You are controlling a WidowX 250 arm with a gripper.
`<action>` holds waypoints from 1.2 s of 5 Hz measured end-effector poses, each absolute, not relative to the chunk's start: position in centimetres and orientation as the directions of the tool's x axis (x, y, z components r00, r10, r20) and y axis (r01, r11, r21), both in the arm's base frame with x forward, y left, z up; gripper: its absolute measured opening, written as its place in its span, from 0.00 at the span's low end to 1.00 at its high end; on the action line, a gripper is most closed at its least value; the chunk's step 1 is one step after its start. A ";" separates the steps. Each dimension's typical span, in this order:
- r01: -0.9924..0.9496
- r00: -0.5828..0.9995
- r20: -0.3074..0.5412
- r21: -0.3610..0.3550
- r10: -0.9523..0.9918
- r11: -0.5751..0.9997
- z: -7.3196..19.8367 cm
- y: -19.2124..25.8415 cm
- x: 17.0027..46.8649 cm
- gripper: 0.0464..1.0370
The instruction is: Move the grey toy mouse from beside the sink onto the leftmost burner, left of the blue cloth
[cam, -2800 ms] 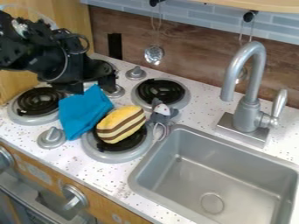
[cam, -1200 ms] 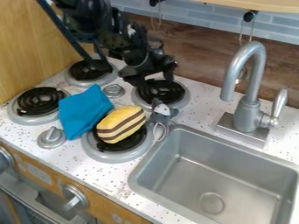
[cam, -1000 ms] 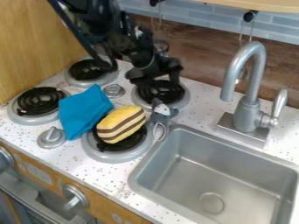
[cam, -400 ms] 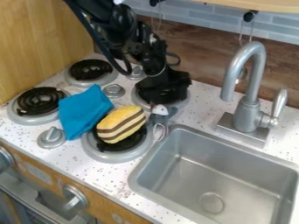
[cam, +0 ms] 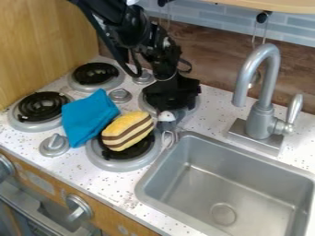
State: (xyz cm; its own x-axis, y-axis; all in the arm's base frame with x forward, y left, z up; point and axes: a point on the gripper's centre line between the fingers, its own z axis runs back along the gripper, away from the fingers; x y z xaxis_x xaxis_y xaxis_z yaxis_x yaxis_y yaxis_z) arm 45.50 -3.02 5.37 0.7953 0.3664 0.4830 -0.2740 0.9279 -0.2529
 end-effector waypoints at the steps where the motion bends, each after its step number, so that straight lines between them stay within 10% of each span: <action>1: -0.290 0.800 0.474 -0.229 0.367 0.929 4.7 -2.6 44.9 0.96; 3: -0.325 0.820 0.432 -0.188 0.375 0.927 2.6 -2.1 43.4 0.93; 5: -0.337 0.800 0.463 -0.181 0.382 0.924 2.1 -1.7 43.2 0.56; 6: -0.333 0.800 0.462 -0.190 0.383 0.924 2.4 -1.9 43.1 0.56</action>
State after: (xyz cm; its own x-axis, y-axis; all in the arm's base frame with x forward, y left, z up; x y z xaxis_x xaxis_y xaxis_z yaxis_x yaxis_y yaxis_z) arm 43.07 -1.87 2.43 0.7998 0.3832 0.4620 -0.3326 0.9237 -0.1903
